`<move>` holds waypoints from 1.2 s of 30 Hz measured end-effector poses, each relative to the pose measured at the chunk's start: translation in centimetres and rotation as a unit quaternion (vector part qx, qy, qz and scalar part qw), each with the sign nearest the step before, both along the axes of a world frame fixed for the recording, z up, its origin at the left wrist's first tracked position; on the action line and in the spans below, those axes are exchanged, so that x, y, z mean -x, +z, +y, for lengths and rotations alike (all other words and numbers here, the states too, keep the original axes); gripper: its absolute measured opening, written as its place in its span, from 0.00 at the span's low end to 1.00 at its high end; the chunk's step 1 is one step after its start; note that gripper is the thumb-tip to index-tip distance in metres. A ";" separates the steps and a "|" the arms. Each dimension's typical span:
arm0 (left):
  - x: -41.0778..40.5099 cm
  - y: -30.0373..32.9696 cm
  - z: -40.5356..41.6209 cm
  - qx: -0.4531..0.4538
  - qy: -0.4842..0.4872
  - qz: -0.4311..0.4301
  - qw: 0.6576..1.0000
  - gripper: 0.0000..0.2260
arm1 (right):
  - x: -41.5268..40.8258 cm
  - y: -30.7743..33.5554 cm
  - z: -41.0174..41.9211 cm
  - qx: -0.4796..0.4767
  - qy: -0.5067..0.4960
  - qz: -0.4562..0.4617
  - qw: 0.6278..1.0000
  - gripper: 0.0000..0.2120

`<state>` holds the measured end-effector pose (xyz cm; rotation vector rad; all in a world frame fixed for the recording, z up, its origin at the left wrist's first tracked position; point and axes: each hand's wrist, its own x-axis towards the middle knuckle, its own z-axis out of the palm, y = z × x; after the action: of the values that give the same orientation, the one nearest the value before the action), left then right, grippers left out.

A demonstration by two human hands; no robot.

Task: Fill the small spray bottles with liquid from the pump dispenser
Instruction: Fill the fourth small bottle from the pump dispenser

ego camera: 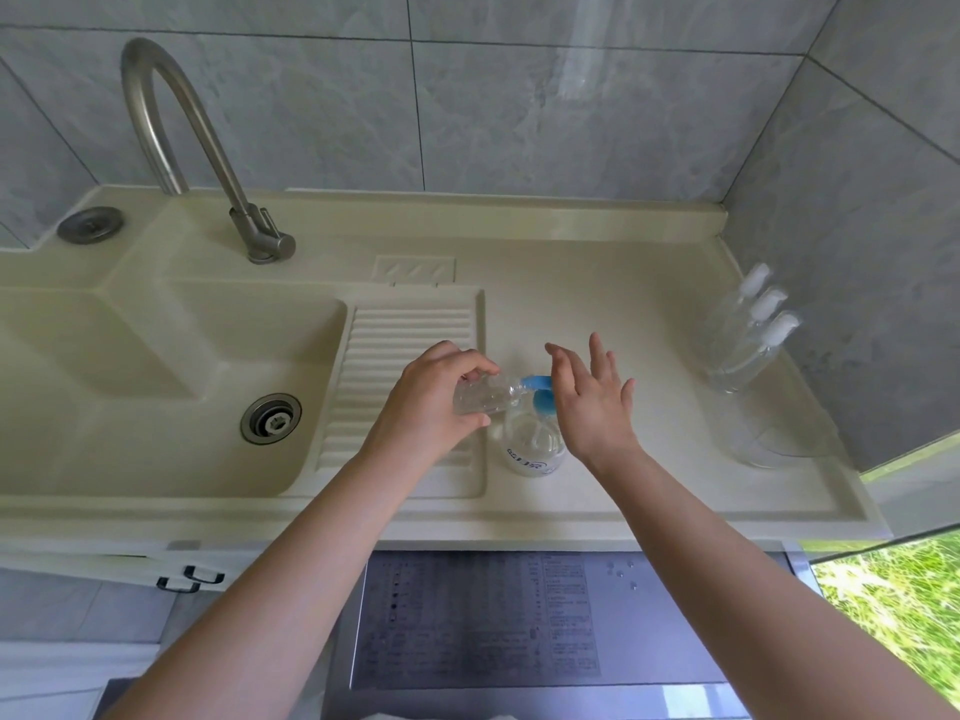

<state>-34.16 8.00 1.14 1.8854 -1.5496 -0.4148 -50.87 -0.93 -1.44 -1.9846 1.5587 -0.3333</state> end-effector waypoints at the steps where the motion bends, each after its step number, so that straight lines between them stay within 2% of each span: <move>1: 0.0 0.0 0.0 -0.001 -0.001 -0.001 1.000 0.24 | 0.0 0.1 -0.1 -0.007 -0.002 -0.023 1.000 0.22; 5: -0.1 0.2 0.2 0.001 -0.001 -0.001 1.000 0.24 | 0.2 0.5 -0.1 -0.005 0.002 -0.035 0.999 0.24; 9: 0.0 0.2 0.1 0.000 -0.003 -0.002 1.000 0.23 | 0.5 0.0 0.0 0.026 0.039 0.074 0.996 0.28; 11: 0.0 0.2 0.1 0.001 -0.006 -0.004 1.000 0.24 | 0.4 -0.3 0.1 0.039 0.038 0.093 0.994 0.28; 14: 0.0 0.3 0.0 0.000 -0.009 -0.008 1.000 0.24 | 0.4 0.2 0.1 0.009 0.005 0.005 1.000 0.25; 16: 0.0 0.4 -0.1 0.002 -0.006 -0.008 1.000 0.24 | 0.5 0.8 -0.1 0.019 0.011 -0.009 1.000 0.26; 24: 0.3 0.2 0.1 0.005 -0.004 0.002 1.000 0.24 | 0.6 0.4 -0.2 0.032 0.035 0.070 0.996 0.26; 31: 0.0 0.2 0.2 0.008 -0.001 0.005 1.000 0.24 | 0.7 0.9 -0.4 0.018 0.017 0.002 1.000 0.27; 36: 0.0 0.2 0.1 0.006 -0.002 0.004 1.000 0.24 | 0.6 0.4 -0.3 0.043 0.052 0.076 0.995 0.30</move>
<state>-34.19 8.12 1.30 1.8700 -1.5472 -0.4130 -51.44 -1.22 -1.00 -2.1948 1.5483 -0.2147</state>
